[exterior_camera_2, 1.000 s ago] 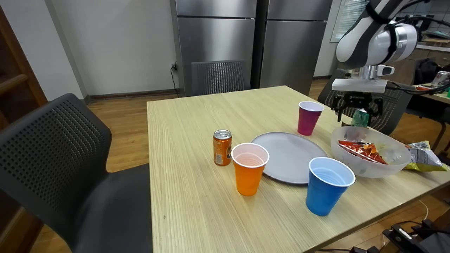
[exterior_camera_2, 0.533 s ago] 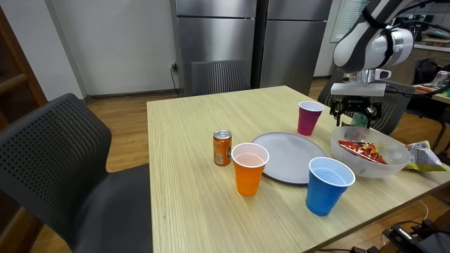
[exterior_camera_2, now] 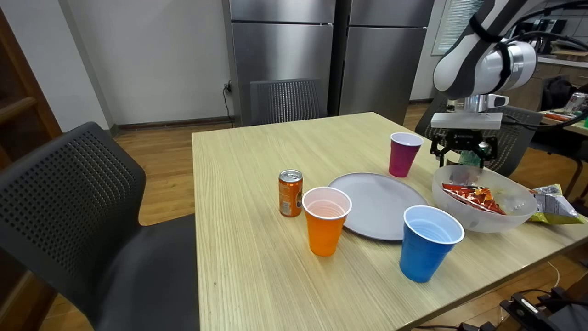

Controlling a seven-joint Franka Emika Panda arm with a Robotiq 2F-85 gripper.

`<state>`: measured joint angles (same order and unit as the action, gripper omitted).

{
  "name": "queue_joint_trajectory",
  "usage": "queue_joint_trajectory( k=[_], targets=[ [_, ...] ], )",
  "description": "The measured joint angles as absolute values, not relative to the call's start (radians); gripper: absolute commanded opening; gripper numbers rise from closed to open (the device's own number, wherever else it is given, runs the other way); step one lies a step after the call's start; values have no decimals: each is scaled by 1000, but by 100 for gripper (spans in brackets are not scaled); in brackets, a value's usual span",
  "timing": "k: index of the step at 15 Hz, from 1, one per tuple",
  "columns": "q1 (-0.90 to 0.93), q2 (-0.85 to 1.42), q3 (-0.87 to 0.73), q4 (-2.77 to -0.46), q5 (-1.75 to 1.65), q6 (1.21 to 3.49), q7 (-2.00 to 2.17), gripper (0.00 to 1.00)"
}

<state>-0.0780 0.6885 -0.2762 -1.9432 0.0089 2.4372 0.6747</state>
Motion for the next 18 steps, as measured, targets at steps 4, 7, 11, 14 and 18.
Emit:
queue_joint_trajectory(
  k=[4, 7, 11, 14, 18],
  targets=[
    [-78, 701, -278, -1929, 9, 2425, 675, 100],
    [-78, 714, -278, -1915, 9, 2418, 675, 100],
    [-78, 728, -279, -1898, 9, 2412, 675, 58],
    [-78, 736, -279, -1886, 9, 2410, 675, 35],
    [-78, 738, -281, -1878, 9, 2406, 675, 5]
  ],
)
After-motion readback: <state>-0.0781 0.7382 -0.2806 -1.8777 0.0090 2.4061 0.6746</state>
